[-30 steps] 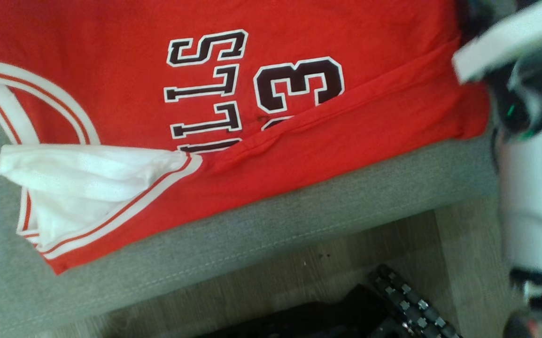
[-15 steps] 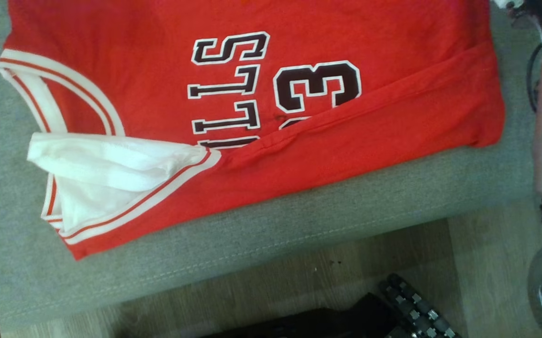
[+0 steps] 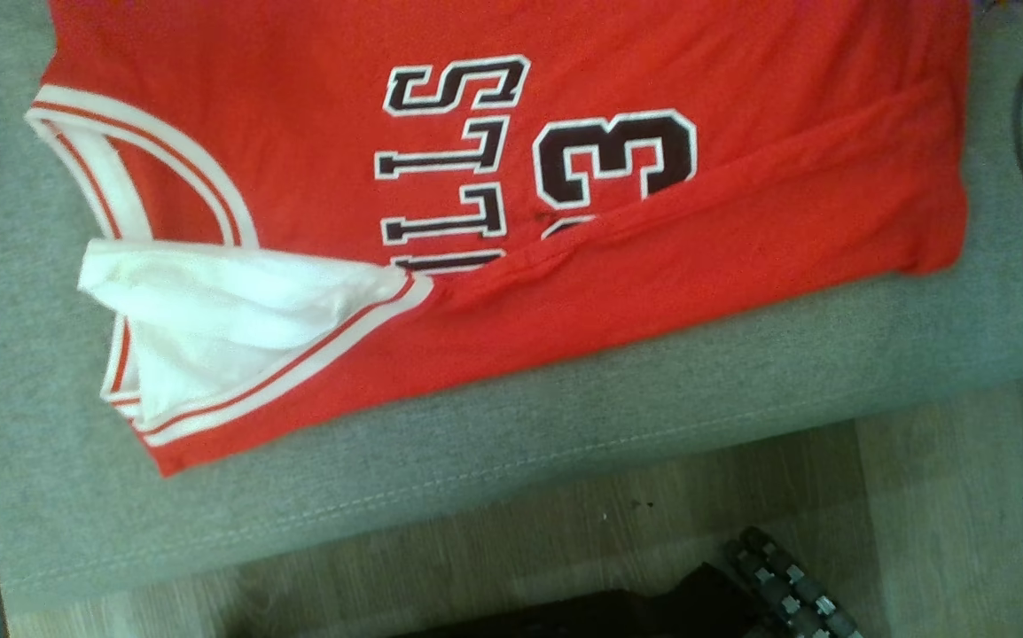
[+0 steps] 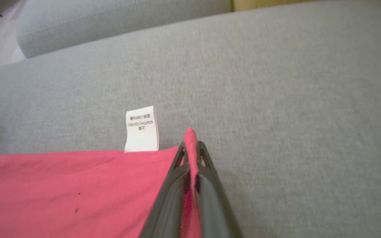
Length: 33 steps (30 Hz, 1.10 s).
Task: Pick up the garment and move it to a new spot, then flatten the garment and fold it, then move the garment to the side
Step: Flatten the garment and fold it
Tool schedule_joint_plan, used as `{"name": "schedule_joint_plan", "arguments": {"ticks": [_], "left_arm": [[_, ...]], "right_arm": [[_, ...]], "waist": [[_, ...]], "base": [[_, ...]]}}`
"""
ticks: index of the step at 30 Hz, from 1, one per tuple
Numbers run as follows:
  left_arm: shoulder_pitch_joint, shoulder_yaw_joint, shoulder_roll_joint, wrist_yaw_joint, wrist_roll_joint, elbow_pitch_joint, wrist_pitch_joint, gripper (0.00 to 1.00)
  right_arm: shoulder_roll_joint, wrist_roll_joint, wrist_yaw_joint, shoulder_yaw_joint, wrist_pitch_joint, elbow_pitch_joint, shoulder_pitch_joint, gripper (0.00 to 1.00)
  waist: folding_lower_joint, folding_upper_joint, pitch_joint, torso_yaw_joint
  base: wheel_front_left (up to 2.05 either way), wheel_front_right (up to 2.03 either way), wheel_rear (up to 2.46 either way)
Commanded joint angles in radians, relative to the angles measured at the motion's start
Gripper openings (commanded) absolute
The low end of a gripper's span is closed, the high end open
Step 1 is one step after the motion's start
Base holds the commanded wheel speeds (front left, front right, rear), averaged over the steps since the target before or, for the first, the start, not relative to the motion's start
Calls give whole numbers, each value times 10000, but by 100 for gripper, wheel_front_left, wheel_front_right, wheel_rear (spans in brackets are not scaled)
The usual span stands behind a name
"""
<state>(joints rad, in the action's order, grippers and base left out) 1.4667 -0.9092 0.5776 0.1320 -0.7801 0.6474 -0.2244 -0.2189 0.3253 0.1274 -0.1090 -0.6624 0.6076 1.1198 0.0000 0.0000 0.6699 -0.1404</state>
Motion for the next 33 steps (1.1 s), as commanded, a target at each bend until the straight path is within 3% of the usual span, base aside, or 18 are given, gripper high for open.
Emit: {"name": "schedule_joint_plan", "arguments": {"ticks": [1, 8, 14, 25, 33], "left_arm": [[679, 324, 411, -14, 68, -223, 302, 0], [1109, 436, 254, -14, 232, 1, 2041, 0], [637, 320, 168, -14, -759, -333, 2535, 0], [-2383, 393, 2178, -51, -3609, -3852, 2585, 0], [-4564, 339, 3327, -715, -5055, -6807, 2270, 0]], "right_arm": [[-60, 89, 33, -26, 272, -485, 328, 0], [-256, 98, 33, 180, 1742, -459, 576, 0], [-544, 646, 33, -5, 2124, -459, 258, 0], [-2073, 1445, 33, -564, 1893, -1980, -1839, 0], [-2801, 1324, 33, -311, 1236, -3249, -3475, 0]], "waist": [[0, 0, -16, 52], [0, 0, -86, 278], [0, 0, -453, 606], [0, 0, -1062, 1273], [0, 0, -1165, 1680]], "base": [[0, 0, 0], [0, 0, 0], [0, 0, 0], [0, 0, 0], [0, 0, 0]]}}
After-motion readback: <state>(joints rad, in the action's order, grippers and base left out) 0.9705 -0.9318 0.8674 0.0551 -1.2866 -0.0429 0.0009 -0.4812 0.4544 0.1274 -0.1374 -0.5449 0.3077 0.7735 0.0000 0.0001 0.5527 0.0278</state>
